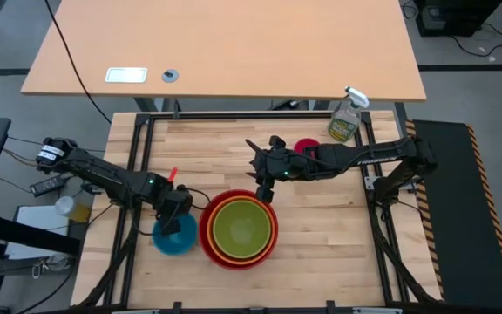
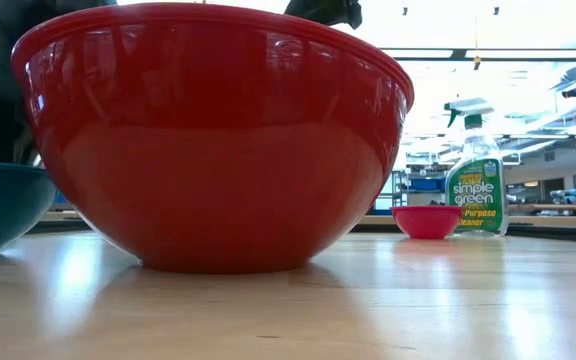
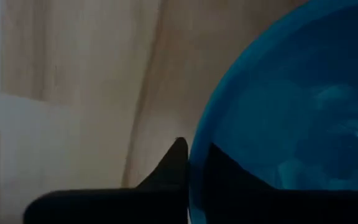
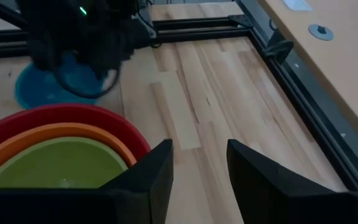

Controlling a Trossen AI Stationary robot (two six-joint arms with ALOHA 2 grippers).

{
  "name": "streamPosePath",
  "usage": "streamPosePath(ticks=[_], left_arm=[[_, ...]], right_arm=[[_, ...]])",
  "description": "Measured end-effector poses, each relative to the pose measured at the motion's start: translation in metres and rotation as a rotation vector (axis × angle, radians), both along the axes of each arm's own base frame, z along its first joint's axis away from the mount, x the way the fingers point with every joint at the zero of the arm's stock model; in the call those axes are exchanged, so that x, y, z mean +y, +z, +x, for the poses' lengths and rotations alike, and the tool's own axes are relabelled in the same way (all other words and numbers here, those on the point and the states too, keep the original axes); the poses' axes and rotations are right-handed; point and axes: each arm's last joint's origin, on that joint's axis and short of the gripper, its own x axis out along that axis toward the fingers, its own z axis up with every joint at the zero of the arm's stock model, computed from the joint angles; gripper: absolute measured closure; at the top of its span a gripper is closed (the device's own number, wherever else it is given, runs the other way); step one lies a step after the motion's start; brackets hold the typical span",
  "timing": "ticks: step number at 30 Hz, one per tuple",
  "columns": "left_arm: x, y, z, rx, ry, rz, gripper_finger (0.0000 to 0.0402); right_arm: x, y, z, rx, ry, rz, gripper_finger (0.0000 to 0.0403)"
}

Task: Nest bowls inside each other
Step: Stack the blue bowl on top of the green bowl

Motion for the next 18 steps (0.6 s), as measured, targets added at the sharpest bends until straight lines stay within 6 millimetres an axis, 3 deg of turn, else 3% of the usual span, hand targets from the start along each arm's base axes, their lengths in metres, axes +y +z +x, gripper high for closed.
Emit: streamPosePath(ticks=[9, 15, 18], left_arm=[[-0.001, 0.057, 0.013, -0.052, -0.007, 0.078, 0.0389], [0.002, 0.081, 0.003, 0.06, -0.005, 0.088, 0.0389], [0.001, 0.097, 0.006, 0.018, -0.007, 0.055, 0.0389]], right_arm=[[-0.006, -0.013, -0.014, 0.183, -0.055, 0.021, 0.0245], [-0.007, -0.018, -0.013, 0.186, -0.054, 0.017, 0.0245], [-0.007, -0.022, -0.012, 0.172, -0.055, 0.018, 0.0245]])
